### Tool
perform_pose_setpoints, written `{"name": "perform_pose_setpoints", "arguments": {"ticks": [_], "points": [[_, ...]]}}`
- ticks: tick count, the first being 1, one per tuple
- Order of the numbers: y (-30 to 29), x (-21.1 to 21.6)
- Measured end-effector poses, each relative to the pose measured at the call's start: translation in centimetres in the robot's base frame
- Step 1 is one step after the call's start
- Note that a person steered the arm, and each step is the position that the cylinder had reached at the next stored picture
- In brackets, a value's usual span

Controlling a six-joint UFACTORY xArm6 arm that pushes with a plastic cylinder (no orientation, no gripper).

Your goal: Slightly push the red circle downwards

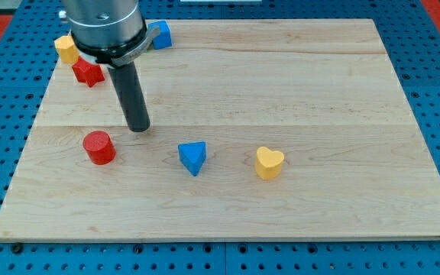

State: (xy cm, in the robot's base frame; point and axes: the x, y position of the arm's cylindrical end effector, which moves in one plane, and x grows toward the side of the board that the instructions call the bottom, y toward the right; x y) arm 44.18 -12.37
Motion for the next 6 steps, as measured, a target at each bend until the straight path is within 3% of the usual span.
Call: {"name": "perform_pose_setpoints", "arguments": {"ticks": [1,2,3,4,5,6], "points": [[-5.0,-1.7],[-8.0,2.2],[-4.6,2.6],[-8.3,-2.3],[-2.1,-6.3],[-7.6,-2.2]]}}
